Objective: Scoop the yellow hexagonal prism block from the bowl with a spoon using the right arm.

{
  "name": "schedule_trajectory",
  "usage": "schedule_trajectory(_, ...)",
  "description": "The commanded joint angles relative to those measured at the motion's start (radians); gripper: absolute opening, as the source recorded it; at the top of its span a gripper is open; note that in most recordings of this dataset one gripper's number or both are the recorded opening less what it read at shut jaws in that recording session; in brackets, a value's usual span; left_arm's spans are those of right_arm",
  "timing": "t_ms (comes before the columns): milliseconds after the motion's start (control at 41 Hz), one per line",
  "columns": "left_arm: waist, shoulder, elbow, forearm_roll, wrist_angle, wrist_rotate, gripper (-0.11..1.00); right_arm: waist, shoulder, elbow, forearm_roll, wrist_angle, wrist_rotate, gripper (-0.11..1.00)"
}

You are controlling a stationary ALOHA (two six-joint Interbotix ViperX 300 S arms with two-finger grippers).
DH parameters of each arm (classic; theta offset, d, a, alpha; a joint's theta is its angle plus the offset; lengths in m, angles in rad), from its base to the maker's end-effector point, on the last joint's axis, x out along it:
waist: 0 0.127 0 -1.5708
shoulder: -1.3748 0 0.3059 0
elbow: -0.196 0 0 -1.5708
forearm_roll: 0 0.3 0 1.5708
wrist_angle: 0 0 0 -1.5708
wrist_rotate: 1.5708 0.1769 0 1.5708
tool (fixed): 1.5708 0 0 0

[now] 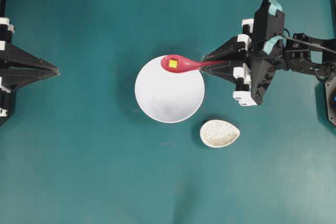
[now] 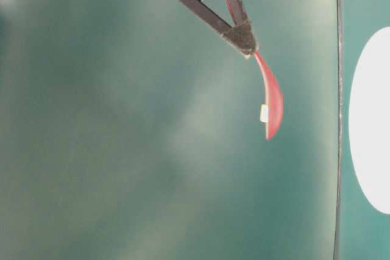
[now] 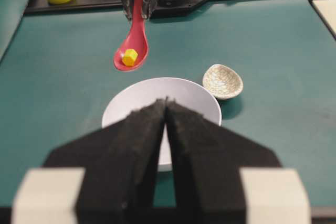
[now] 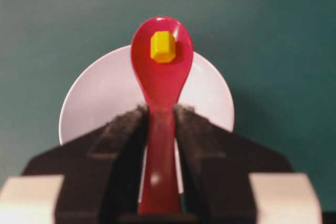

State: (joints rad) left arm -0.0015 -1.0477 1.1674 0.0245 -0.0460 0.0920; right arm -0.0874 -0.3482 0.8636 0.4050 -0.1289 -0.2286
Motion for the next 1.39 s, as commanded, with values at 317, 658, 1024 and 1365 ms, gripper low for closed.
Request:
schedule_trajectory(317,0.003,0.005,-0.031,-0.005,0.000,-0.008,0.09,0.002,-0.021,-0.011,-0.002,-0.003,0.000,0.24)
schedule_trajectory(658,0.002,0.008,-0.029,-0.009,0.002,-0.031,0.09,0.002,-0.021,-0.011,-0.002,-0.003,-0.003,0.24)
schedule_trajectory(1024,0.003,0.006,-0.029,-0.009,0.002,-0.061,0.09,0.002,-0.021,-0.011,-0.003,-0.003,-0.005,0.24)
schedule_trajectory(1365,0.002,0.009,-0.029,-0.009,0.002,-0.061,0.09,0.002,-0.021,-0.011,-0.003,-0.003,-0.005,0.24)
